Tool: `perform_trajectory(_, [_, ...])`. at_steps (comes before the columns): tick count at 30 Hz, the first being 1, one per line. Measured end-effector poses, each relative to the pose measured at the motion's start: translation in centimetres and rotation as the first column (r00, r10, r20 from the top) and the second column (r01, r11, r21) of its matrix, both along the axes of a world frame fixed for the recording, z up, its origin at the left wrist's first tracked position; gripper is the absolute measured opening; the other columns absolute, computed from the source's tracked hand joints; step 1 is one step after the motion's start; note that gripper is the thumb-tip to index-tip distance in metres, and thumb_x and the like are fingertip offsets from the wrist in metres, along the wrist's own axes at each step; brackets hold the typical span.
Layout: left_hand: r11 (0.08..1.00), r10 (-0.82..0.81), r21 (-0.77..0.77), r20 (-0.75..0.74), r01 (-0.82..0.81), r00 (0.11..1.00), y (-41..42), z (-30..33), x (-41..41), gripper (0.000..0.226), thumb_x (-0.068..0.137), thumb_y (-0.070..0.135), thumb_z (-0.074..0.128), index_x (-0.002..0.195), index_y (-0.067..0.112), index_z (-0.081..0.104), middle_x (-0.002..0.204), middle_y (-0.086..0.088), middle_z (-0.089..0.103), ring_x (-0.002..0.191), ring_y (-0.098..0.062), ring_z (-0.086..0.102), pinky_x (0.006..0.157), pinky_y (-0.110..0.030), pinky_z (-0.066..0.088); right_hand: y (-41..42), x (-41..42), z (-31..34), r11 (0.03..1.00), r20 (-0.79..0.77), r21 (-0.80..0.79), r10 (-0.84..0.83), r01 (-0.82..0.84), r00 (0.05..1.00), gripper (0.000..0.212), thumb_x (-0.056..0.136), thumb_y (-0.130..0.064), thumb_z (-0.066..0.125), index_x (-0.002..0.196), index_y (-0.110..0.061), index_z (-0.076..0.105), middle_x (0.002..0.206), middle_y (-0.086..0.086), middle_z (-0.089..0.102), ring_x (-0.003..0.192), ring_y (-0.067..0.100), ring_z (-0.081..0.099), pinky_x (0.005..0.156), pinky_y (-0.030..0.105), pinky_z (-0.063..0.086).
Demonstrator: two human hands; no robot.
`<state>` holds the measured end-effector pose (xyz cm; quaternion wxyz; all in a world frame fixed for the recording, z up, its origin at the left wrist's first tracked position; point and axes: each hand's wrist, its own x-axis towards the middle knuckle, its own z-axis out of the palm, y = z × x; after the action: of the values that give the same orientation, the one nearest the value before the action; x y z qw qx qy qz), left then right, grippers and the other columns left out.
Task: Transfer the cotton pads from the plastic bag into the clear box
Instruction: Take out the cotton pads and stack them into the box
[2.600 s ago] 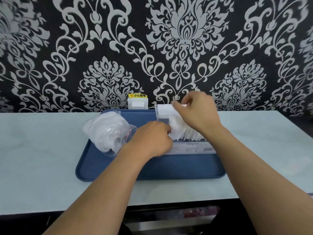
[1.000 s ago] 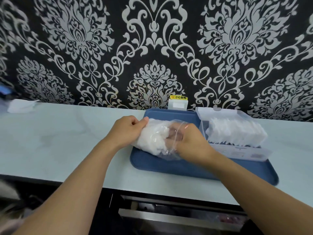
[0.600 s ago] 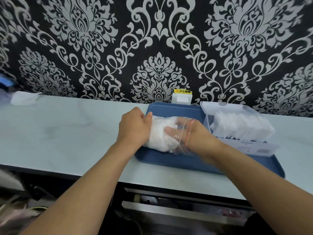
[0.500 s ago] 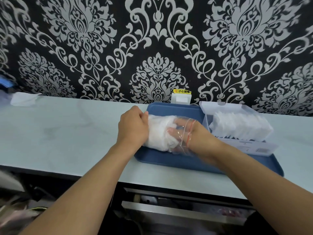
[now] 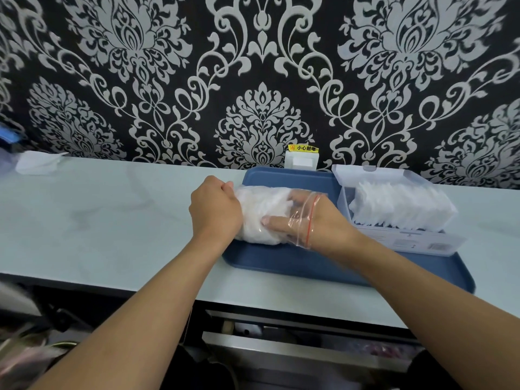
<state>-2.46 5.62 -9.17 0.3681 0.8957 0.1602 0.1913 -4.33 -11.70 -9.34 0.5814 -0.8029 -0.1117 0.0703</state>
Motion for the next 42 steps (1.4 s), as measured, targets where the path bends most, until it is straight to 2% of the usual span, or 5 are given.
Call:
perform_trajectory(8, [0.992,-0.011,-0.126,-0.013,0.01,1.0,-0.2,0.2,0.0,0.028,0.106,0.028,0.044,0.093,0.006,0.053,0.09,-0.003,0.057,0.086,-0.024,0.052,0.075,-0.03,0.034,-0.4,1.3,-0.3,0.989,0.13,-0.143,-0.006,0.025,0.992,0.017,0.088,-0.018,0.064,0.103,-0.009,0.068,0.082,-0.003,0.07,0.075,0.012,0.067,0.07,0.028,0.055])
perform_trajectory(14, [0.946,-0.151,-0.291,-0.016,0.14,0.988,-0.9,0.4,-0.7,0.043,0.088,0.052,0.066,0.095,0.012,0.055,0.088,0.005,0.06,0.083,-0.016,0.059,0.069,-0.029,0.043,-0.5,1.1,-0.3,0.966,-0.23,0.243,-0.033,0.09,0.973,0.014,0.097,-0.034,0.063,0.094,-0.021,0.068,0.094,0.004,0.069,0.087,0.026,0.068,0.084,0.044,0.058])
perform_trajectory(20, [0.862,-0.498,0.042,-0.105,0.505,0.861,-0.4,1.0,-1.8,0.091,0.062,0.064,0.082,0.139,0.038,0.042,0.12,0.011,0.045,0.117,-0.012,0.041,0.095,-0.026,0.037,0.1,1.8,0.7,0.891,-0.595,0.337,-0.05,0.306,0.802,0.012,0.095,-0.014,0.056,0.099,-0.018,0.067,0.084,0.01,0.064,0.058,0.024,0.061,0.052,0.029,0.053])
perform_trajectory(25, [0.704,-0.584,0.297,-0.275,0.645,0.764,0.8,1.0,-1.5,0.131,0.042,0.07,0.087,0.154,0.044,0.026,0.16,0.018,0.019,0.146,-0.014,0.021,0.117,-0.038,0.033,-0.4,1.6,-0.3,0.891,-0.356,0.387,-0.095,0.24,0.93,0.011,0.095,-0.008,0.065,0.104,-0.004,0.07,0.082,0.006,0.069,0.054,0.008,0.066,0.045,0.021,0.05])
perform_trajectory(42, [0.722,-0.628,0.305,-0.089,0.621,0.773,2.2,-0.1,0.9,0.099,0.04,0.053,0.083,0.132,0.04,0.046,0.126,0.017,0.048,0.115,-0.017,0.051,0.093,-0.044,0.051,-0.7,1.9,-0.2,0.97,-0.113,0.189,-0.135,0.155,0.984,0.02,0.089,-0.025,0.07,0.108,-0.018,0.071,0.1,0.005,0.076,0.089,0.022,0.072,0.07,0.038,0.06])
